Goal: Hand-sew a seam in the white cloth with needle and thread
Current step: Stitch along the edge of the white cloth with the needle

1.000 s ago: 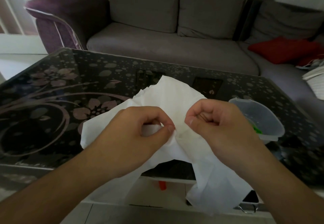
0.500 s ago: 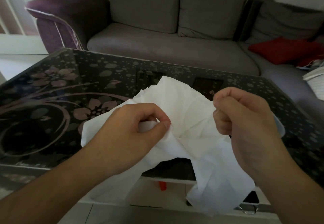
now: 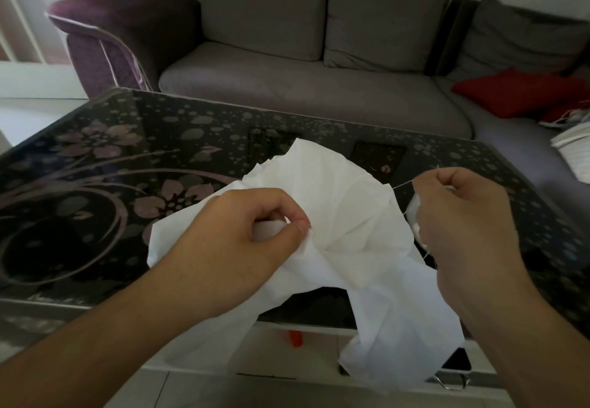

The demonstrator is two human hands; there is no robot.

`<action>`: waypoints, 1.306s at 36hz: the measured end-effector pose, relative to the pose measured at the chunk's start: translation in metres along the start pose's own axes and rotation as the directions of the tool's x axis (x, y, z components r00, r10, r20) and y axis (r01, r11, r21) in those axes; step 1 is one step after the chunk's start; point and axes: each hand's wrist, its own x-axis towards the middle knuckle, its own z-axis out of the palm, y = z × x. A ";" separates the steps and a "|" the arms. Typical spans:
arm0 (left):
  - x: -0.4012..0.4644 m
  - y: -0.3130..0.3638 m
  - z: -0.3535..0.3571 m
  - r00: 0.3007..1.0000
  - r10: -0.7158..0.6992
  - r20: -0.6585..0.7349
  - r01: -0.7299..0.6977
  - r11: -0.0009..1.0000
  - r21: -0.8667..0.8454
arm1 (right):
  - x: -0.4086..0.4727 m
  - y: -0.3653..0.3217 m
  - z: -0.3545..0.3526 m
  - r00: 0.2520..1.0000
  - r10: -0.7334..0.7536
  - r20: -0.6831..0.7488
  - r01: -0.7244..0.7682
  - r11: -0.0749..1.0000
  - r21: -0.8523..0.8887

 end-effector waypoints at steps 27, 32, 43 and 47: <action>-0.003 0.002 -0.003 0.990 0.135 0.032 -0.132 0.989 -0.064 | -0.019 0.002 0.009 0.579 -0.205 0.789 0.237 0.968 0.078; -0.005 0.003 -0.003 0.994 0.111 0.023 -0.110 0.993 -0.044 | -0.016 0.004 0.011 0.638 -0.174 0.750 0.223 0.974 0.037; -0.001 0.005 -0.008 0.993 -0.043 0.106 0.050 0.997 -0.066 | -0.015 0.003 0.010 0.764 -0.224 0.606 0.333 0.940 -0.072; -0.001 0.006 -0.010 0.992 -0.064 0.112 0.080 0.986 -0.146 | -0.017 -0.005 0.006 0.761 -0.212 0.613 0.338 0.936 -0.097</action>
